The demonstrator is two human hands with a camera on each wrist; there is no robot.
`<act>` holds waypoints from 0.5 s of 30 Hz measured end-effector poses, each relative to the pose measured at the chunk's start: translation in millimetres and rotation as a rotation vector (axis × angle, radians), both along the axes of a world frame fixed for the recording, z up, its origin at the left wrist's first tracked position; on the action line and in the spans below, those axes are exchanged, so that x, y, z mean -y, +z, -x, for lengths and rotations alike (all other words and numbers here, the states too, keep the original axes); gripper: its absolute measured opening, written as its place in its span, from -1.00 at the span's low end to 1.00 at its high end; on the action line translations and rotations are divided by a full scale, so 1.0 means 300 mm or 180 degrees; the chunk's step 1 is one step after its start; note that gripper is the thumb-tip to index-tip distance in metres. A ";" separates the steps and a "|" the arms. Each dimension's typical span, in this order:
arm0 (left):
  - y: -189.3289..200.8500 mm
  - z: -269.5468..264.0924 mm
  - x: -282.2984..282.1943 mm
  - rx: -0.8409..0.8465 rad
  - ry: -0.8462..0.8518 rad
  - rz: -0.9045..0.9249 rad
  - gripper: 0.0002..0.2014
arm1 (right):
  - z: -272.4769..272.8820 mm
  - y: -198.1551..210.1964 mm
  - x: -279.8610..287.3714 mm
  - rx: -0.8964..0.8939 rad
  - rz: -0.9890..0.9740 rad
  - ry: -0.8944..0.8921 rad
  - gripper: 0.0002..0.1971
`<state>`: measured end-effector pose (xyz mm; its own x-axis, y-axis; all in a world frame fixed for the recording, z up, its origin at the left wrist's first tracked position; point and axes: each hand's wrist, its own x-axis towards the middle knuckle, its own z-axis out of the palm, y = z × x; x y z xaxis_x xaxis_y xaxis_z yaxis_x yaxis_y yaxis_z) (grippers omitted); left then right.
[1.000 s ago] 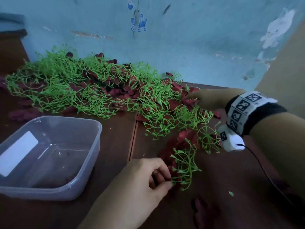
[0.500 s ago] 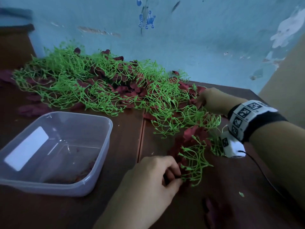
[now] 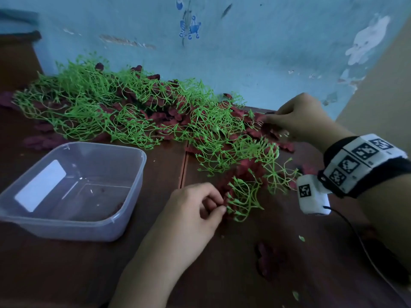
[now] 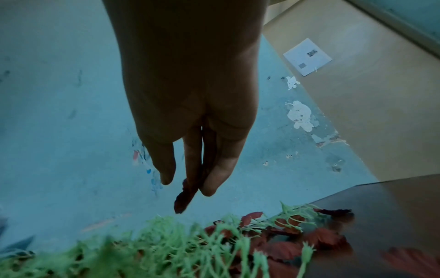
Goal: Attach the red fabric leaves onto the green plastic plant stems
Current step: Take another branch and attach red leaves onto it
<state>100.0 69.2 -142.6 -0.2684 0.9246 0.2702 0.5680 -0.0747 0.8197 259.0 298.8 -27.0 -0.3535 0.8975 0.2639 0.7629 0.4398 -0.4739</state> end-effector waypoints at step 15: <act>0.038 0.013 0.087 0.0682 0.0222 -0.0466 -0.59 | -0.101 -0.024 0.498 -0.1411 0.1145 0.0118 -0.82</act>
